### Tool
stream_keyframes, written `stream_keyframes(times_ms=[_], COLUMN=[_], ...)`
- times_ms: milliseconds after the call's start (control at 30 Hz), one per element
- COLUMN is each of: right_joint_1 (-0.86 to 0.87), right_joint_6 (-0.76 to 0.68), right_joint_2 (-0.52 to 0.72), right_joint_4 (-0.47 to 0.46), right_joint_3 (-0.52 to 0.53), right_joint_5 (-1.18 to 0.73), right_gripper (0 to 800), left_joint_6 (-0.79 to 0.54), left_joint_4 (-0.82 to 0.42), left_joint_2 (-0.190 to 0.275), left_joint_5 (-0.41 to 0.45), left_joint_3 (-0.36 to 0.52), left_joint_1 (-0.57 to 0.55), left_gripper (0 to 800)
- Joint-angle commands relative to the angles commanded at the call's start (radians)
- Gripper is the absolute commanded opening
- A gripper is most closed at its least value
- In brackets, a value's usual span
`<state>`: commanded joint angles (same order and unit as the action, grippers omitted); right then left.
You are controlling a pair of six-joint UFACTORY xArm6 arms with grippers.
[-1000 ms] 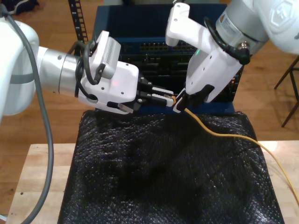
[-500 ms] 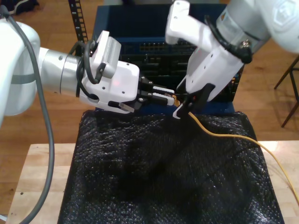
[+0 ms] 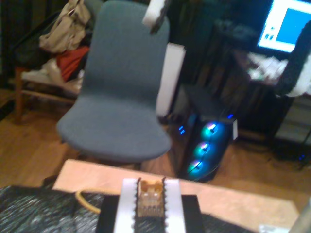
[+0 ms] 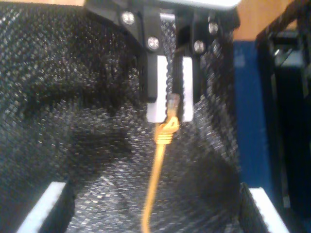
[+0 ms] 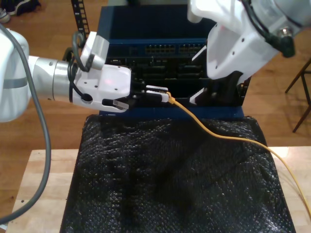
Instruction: Grab the cable and plug it in
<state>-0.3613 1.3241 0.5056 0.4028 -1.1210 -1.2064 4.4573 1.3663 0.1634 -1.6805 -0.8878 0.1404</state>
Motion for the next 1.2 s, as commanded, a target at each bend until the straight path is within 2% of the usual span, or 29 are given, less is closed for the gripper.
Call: stream_keyframes(times_ms=[100, 233, 333, 467, 633, 900, 1200], right_joint_1=[-0.005, -0.009, -0.012, -0.051, -0.146, -0.221, -0.259], right_joint_6=[0.028, 0.032, 0.046, 0.138, 0.169, 0.222, 0.249], right_joint_2=[0.003, 0.061, 0.106, 0.178, 0.203, 0.293, 0.345], right_joint_4=[0.003, 0.003, 0.005, 0.006, 0.005, 0.005, 0.002], right_joint_3=[0.000, 0.023, 0.077, 0.167, 0.236, 0.381, 0.450], right_joint_5=[0.020, 0.046, 0.106, 0.224, 0.325, 0.534, 0.655], right_gripper=[798, 798, 797, 796, 796, 791, 791], left_joint_6=[0.011, 0.051, 0.095, 0.153, 0.184, 0.212, 0.238], left_joint_4=[0.029, 0.074, 0.080, 0.081, 0.101, 0.129, 0.167], left_joint_2=[-0.026, -0.038, -0.051, -0.071, -0.095, -0.104, -0.112], left_joint_5=[-0.035, -0.083, -0.124, -0.178, -0.238, -0.301, -0.371], left_joint_3=[-0.011, -0.012, -0.018, -0.029, -0.049, -0.051, -0.052], left_joint_1=[0.006, 0.023, 0.034, 0.035, 0.046, 0.058, 0.058], left_gripper=[2, 2, 2, 2, 3, 2, 3])
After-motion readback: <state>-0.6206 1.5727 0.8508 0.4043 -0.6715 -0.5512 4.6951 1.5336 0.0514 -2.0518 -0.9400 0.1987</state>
